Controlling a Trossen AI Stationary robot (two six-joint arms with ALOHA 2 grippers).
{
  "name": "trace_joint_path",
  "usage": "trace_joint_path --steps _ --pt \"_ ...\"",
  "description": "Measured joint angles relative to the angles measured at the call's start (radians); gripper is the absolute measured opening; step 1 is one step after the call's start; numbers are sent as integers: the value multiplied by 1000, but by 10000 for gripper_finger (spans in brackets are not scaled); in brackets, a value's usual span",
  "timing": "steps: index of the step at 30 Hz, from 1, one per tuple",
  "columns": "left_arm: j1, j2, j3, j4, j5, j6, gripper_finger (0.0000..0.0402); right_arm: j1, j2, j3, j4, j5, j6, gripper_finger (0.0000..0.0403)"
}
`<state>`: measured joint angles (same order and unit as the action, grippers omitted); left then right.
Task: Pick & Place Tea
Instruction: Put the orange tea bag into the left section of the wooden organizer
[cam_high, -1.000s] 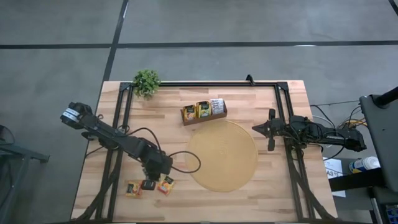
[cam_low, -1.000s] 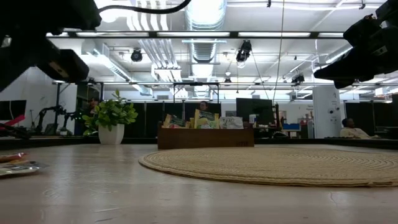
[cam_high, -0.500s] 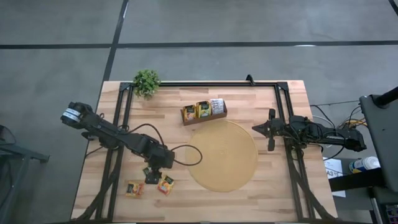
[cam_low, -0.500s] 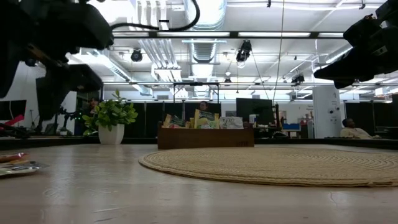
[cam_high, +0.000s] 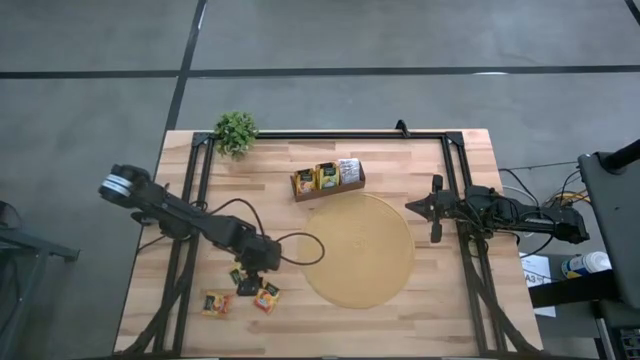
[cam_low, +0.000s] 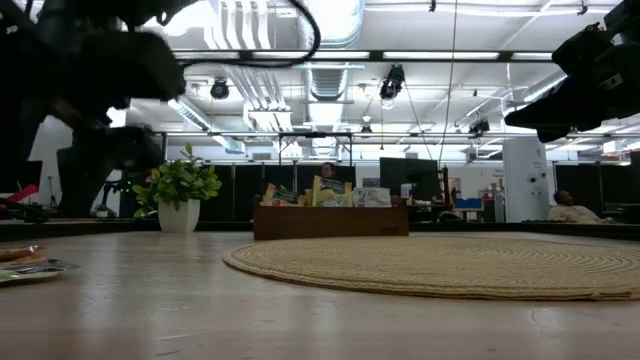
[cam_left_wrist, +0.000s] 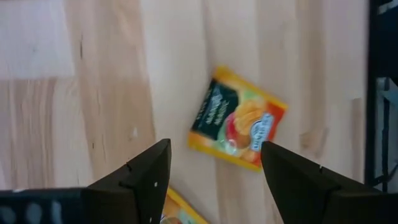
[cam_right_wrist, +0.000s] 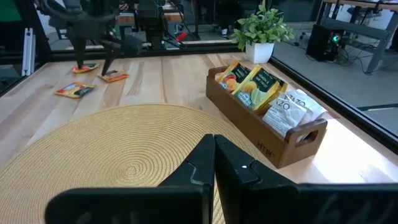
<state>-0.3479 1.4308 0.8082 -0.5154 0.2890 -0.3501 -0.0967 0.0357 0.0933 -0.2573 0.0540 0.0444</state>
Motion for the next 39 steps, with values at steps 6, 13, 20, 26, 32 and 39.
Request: trace_joint_path --steps 6,13,20,26,32,39 --pt "1 56 -22 26 22 -16 242 0 0 0 0 0 0 9" --pt "1 108 -23 87 28 -17 240 0 0 0 0 0 0 9" --pt "2 157 -19 101 37 -19 230 0 0 0 0 0 0 9" --pt "1 155 -20 101 54 -23 214 0 0 0 0 0 0 9" --pt "-11 155 -20 105 85 -37 201 0 0 0 0 0 0 9" --pt "-37 157 -23 97 138 -52 186 0 0 0 0 0 0 9"
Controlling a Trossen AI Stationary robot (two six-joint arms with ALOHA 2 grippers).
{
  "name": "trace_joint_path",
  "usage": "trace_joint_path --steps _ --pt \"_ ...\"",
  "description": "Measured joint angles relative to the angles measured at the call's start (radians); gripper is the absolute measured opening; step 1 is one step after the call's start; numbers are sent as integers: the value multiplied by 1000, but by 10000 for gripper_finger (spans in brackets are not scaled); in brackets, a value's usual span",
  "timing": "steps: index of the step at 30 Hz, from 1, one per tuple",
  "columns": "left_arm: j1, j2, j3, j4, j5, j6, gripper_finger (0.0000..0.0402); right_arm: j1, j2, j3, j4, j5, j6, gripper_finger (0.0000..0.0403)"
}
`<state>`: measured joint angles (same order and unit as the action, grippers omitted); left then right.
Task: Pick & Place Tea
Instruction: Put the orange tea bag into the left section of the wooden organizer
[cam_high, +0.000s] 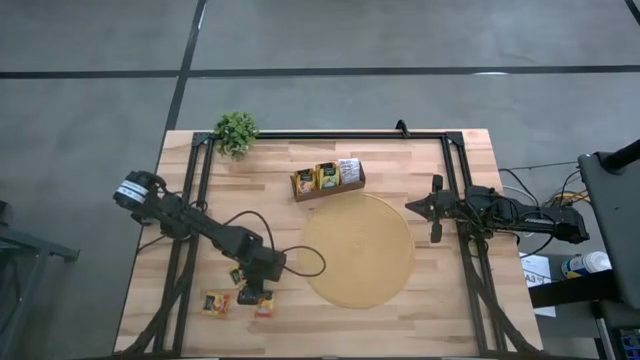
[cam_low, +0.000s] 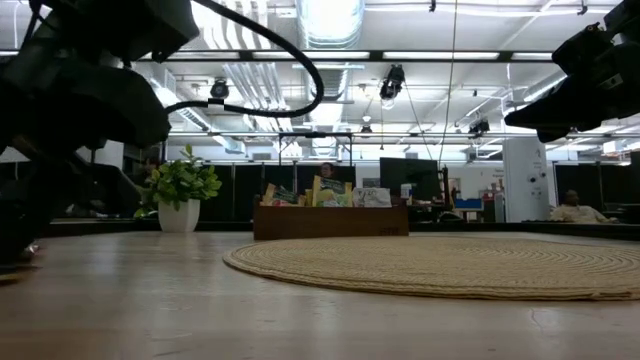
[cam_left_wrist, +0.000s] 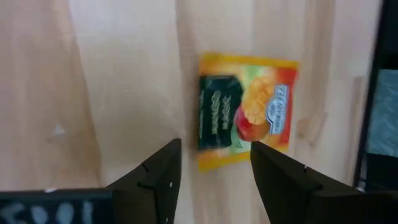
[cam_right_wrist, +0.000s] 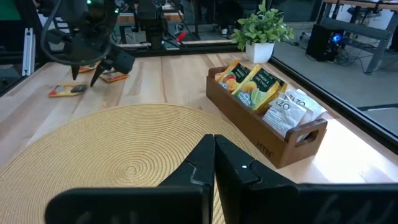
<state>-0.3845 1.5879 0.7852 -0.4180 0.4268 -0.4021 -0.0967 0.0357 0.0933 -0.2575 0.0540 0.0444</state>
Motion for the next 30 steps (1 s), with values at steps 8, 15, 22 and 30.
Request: trace_joint_path --steps 8,15,22,30 --pt "-7 6 -2 0 -22 -4 129 0 0 0 0 0 0 9" --pt "-7 7 -4 29 -32 -4 73 0 0 0 0 0 0 9" --pt "-10 7 -2 105 -15 -48 64 0 0 0 0 0 0 9" --pt "-29 7 -4 113 -15 -70 64 0 0 0 0 0 0 9"
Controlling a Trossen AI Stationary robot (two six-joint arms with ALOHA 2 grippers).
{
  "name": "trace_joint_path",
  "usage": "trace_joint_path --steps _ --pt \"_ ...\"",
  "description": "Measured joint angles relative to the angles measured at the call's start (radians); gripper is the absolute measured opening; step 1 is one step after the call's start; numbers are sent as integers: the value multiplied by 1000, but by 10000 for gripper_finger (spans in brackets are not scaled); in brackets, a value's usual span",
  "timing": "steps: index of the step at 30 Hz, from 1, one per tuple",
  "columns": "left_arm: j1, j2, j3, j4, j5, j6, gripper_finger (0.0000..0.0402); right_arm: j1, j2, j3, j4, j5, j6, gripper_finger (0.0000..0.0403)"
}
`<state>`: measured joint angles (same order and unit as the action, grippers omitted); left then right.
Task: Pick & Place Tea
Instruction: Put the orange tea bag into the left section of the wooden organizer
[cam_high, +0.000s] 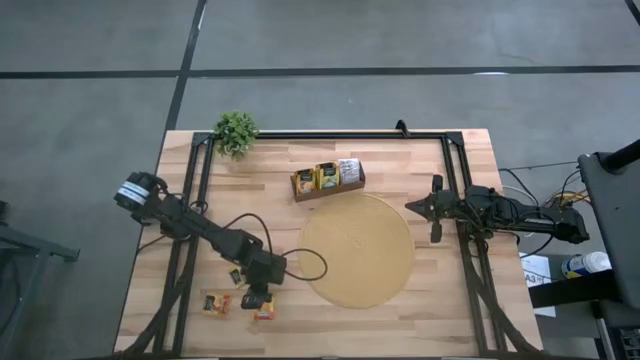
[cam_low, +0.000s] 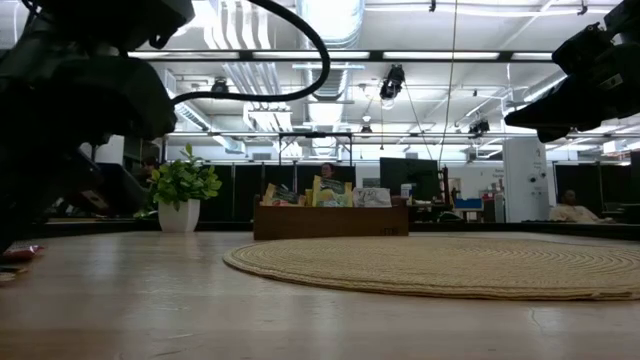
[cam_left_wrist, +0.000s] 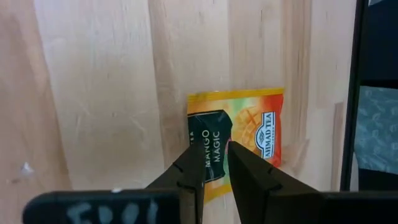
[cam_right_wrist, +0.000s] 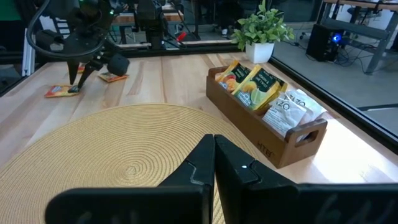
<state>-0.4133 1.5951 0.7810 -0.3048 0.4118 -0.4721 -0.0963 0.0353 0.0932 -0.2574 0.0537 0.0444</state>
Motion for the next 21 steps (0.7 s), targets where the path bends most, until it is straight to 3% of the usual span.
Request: trace_joint_path --steps 15,21 --pt "-12 0 10 -1 46 -27 66 0 0 0 0 0 0 9" --pt "-14 -14 32 -3 70 -59 105 0 0 0 0 0 0 9"
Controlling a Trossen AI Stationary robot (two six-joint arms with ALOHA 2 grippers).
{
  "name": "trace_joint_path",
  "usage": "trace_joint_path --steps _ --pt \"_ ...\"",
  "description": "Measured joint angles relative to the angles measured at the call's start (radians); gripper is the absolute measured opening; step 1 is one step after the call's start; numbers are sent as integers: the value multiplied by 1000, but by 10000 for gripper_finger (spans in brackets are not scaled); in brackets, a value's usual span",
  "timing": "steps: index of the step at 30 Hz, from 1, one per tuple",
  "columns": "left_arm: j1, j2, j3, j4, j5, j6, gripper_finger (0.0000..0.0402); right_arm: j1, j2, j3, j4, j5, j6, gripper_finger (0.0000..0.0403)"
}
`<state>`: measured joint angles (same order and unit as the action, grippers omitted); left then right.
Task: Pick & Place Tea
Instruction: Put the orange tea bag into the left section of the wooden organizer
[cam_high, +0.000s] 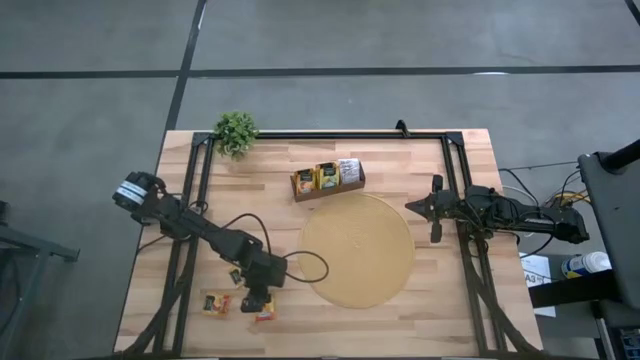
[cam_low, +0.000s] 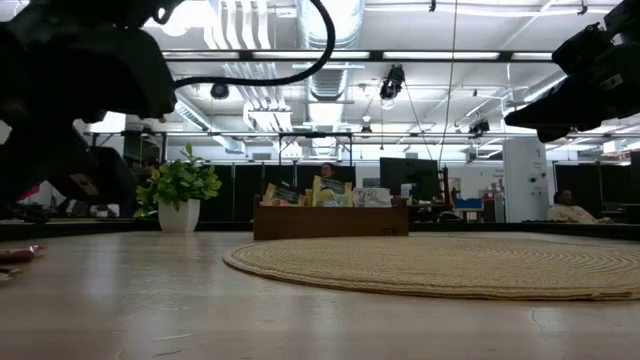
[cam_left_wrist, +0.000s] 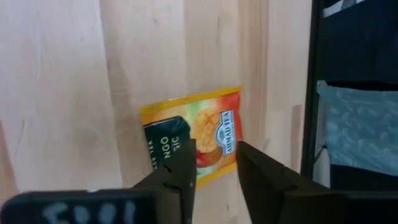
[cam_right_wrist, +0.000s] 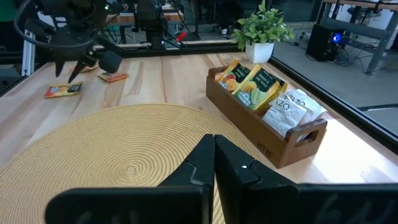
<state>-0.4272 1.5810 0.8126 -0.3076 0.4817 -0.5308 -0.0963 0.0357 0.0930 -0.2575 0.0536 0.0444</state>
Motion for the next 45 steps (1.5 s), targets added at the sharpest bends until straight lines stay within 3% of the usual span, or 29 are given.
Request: trace_joint_path --steps 10,17,22,32,45 --pt "-69 -1 34 72 -18 -126 232 0 0 0 0 0 0 9" --pt "-157 -1 55 63 -176 -164 294 0 0 0 0 0 0 9" --pt "-181 7 114 -43 -373 -174 300 0 0 0 0 0 0 9" --pt "-212 158 186 -53 -379 -213 300 0 0 0 0 0 0 9" --pt "-225 216 186 -97 -462 -178 281 0 0 0 0 0 0 9"
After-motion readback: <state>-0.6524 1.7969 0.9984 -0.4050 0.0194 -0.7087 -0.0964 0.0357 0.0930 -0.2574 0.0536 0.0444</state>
